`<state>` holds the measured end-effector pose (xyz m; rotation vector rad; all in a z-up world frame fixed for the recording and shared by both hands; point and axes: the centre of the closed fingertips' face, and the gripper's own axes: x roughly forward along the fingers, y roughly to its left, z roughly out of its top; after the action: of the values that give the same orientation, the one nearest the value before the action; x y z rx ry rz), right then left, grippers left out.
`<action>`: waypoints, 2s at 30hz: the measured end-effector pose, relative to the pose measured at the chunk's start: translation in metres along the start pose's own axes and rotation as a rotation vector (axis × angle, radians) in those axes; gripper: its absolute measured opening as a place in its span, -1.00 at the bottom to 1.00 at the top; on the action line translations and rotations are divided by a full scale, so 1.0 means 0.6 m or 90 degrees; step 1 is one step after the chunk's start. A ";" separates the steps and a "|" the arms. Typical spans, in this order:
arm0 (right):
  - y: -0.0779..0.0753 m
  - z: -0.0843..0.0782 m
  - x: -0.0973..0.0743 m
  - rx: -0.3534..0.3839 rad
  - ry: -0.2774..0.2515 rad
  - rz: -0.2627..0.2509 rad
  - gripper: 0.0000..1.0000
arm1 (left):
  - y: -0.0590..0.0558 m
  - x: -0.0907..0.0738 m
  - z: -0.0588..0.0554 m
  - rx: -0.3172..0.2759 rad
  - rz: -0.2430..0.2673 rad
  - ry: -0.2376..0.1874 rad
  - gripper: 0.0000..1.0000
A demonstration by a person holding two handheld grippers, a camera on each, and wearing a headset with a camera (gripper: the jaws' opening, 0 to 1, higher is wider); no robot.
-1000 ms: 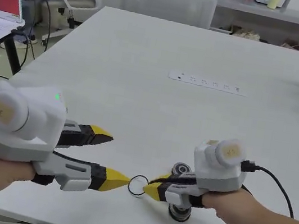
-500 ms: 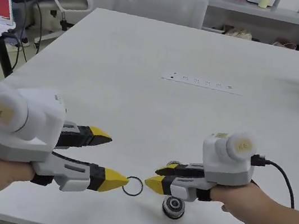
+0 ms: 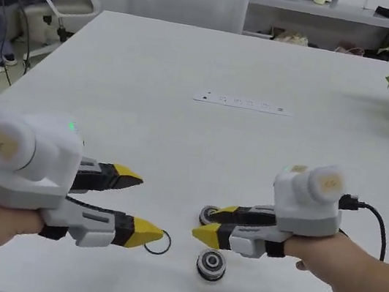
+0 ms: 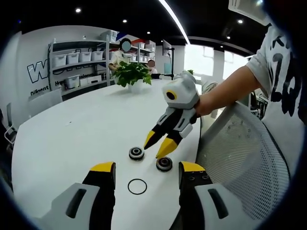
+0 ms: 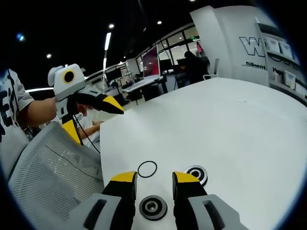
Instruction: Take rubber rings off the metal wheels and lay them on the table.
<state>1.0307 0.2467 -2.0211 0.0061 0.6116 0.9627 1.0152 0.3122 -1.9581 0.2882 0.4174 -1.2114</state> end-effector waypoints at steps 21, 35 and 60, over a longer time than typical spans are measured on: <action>-0.027 -0.031 -0.052 -0.001 0.000 -0.011 -0.41 | 0.004 0.052 -0.020 -0.018 -0.027 0.036 -0.03; -0.020 -0.054 -0.051 -0.050 0.023 0.010 -0.36 | -0.016 0.091 -0.027 0.003 -0.072 0.060 -0.07; -0.009 -0.109 -0.036 -0.111 0.089 0.038 -0.45 | -0.059 0.147 -0.061 0.017 -0.148 0.112 -0.25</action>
<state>0.9937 0.2100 -2.0667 -0.2002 0.6576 1.0779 1.0019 0.2421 -2.0309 0.3781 0.5998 -1.4257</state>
